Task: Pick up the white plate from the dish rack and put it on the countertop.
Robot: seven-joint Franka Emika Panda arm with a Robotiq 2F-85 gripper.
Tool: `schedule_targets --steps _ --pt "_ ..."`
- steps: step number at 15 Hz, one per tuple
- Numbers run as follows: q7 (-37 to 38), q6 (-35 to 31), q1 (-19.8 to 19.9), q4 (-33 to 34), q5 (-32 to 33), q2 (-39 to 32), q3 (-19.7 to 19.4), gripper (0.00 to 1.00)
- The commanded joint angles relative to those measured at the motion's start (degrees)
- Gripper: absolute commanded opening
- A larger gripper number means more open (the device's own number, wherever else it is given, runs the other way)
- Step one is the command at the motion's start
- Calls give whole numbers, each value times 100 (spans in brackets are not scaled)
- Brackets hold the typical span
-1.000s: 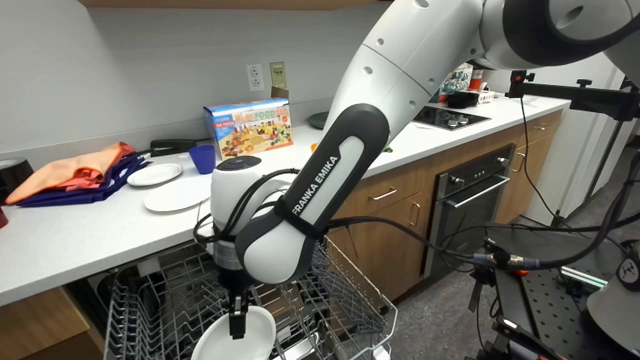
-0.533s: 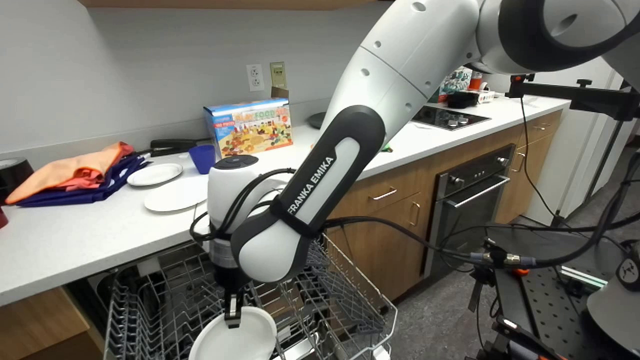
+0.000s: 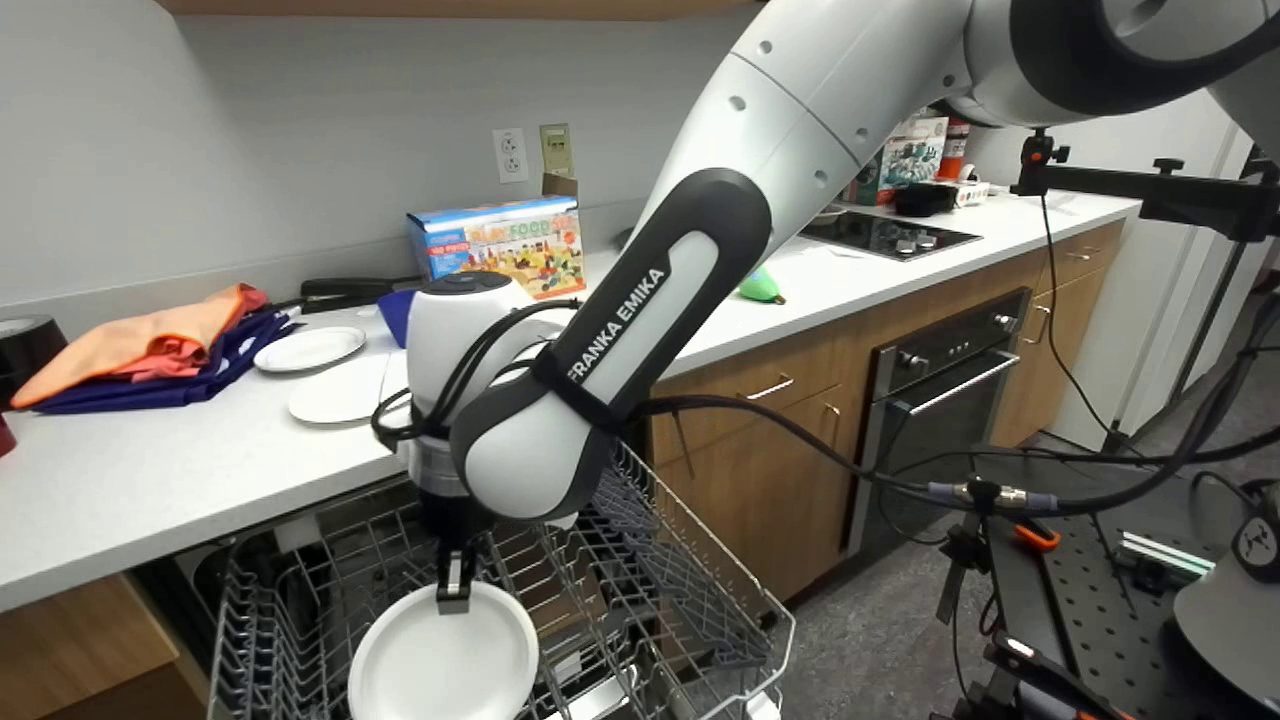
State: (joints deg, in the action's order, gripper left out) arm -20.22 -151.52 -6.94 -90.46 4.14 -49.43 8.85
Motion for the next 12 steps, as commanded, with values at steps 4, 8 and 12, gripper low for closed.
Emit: schedule_targets --steps 4,8,12 --pt "-48 40 329 -210 -20 784 145 2" --pt "80 -30 493 -223 -185 1242 142 2" --pt "375 -123 580 -167 -330 1590 45 2"
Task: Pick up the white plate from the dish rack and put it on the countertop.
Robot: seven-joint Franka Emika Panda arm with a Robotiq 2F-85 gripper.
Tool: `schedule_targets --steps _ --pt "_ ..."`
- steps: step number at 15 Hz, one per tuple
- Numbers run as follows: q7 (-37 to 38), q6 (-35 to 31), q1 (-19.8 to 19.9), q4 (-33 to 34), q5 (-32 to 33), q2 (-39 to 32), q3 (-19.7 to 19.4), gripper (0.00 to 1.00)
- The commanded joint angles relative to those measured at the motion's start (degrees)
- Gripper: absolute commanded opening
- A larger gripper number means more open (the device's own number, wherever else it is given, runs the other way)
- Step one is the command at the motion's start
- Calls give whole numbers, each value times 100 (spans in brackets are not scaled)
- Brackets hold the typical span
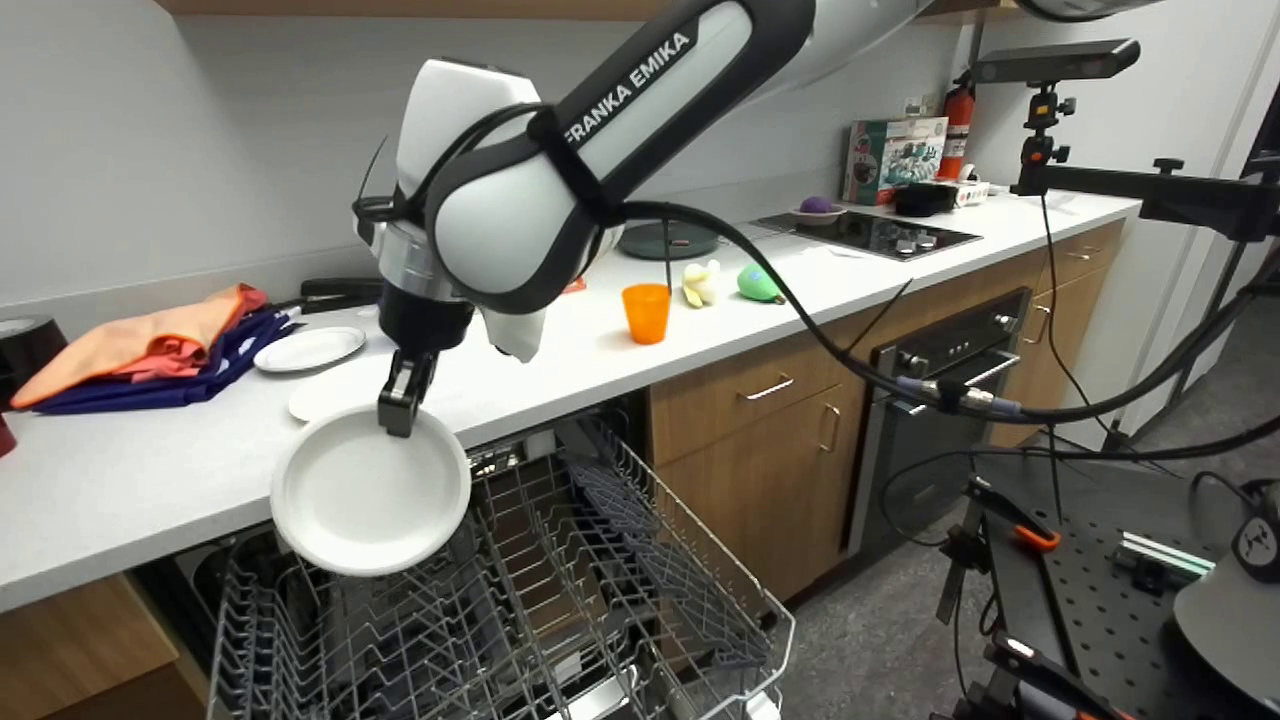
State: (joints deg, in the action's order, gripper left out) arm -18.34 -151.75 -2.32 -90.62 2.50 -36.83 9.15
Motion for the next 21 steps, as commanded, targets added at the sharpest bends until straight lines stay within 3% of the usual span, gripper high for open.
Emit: schedule_targets --steps 1,5,12,21 --pt "298 -135 139 -137 -211 397 -15 2" --pt "1022 -286 165 -93 -419 604 -286 2" --pt "2534 -657 38 -69 -227 593 -1244 2" --pt "4170 -407 -275 -467 88 562 -2262 2"
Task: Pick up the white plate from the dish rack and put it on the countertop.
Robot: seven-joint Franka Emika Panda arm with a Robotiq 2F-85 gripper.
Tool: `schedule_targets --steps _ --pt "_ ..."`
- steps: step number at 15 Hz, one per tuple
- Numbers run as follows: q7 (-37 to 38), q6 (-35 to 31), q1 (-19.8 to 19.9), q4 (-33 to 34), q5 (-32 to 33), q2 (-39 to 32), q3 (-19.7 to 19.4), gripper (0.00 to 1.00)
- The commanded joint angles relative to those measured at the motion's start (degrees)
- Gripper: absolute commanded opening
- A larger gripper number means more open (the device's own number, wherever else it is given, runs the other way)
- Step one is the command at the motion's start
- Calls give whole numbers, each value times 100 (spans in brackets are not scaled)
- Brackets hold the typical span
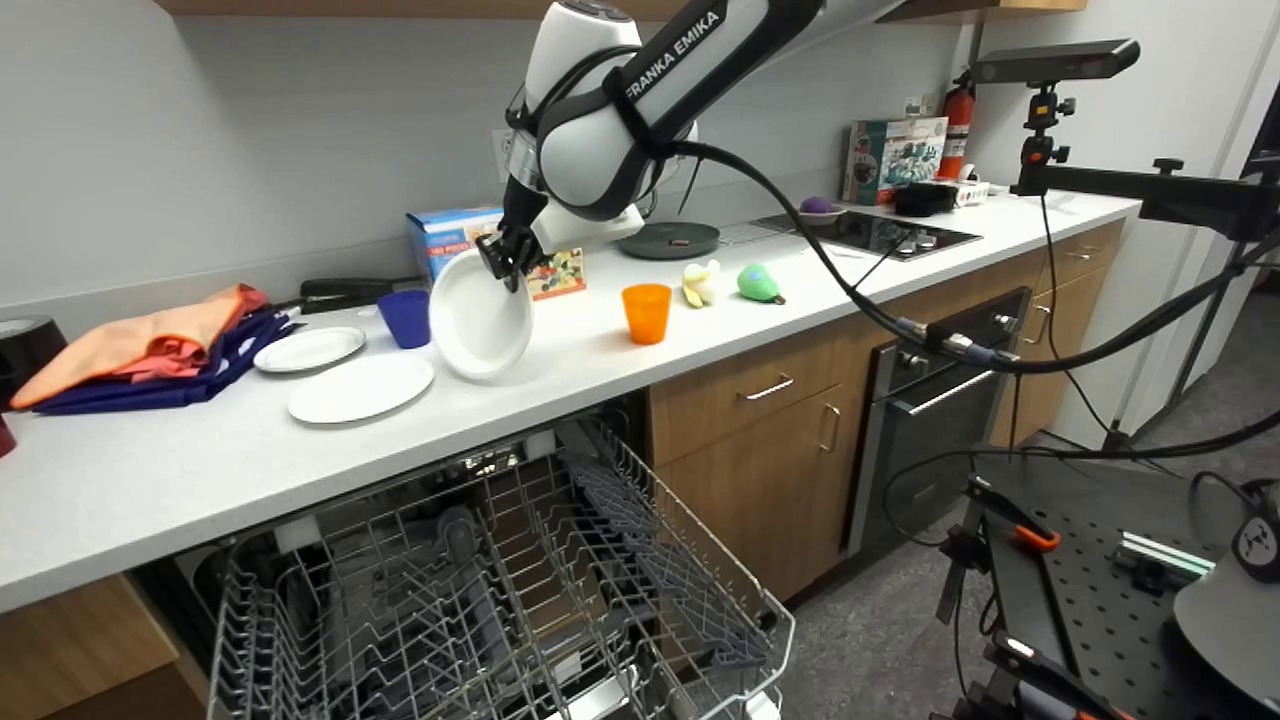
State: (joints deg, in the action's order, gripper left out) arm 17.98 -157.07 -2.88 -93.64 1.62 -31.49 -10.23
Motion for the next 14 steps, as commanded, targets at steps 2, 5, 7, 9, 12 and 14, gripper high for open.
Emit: schedule_targets --steps 2,5,7,9,12,14 --pt "743 316 -271 -261 215 23 -416 2" --pt "888 621 -298 -270 226 35 -431 2" --pt "957 790 -293 -256 233 41 -404 2" --pt "1052 913 -313 -248 262 36 -409 2" --pt "1372 1036 -438 -212 478 -11 -558 32" --pt "1551 1176 -486 -190 627 -41 -612 46"
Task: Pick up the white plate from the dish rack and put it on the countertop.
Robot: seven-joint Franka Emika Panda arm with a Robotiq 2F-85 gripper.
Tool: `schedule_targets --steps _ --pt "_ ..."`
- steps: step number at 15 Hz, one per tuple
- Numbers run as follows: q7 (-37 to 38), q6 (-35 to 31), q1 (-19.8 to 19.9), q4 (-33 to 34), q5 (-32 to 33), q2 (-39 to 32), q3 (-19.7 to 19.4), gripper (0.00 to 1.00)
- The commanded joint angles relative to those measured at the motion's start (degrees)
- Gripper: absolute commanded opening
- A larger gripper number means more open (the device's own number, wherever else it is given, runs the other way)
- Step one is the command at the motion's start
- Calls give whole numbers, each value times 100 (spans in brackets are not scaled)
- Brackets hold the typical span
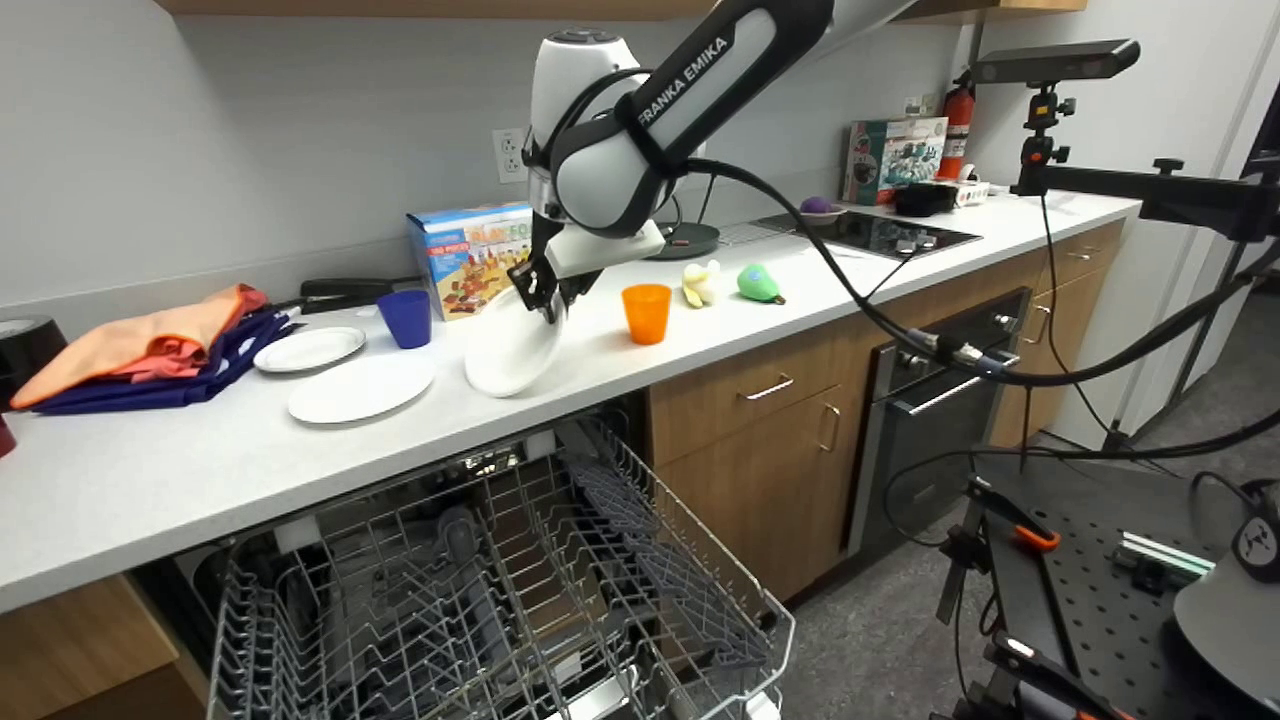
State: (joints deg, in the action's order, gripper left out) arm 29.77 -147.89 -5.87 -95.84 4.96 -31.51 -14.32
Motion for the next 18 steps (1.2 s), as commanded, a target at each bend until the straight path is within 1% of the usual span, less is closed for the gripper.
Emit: schedule_targets --steps 1,6,7,8,15,18 --pt "448 312 -204 29 351 -47 -213 53" --pt "663 382 -206 23 532 -4 -162 92" --pt "675 367 -197 23 545 11 -149 98" --pt "689 368 -195 33 555 16 -145 100" --pt "583 402 -137 96 502 106 -62 100" --pt "282 542 -29 103 378 174 110 100"
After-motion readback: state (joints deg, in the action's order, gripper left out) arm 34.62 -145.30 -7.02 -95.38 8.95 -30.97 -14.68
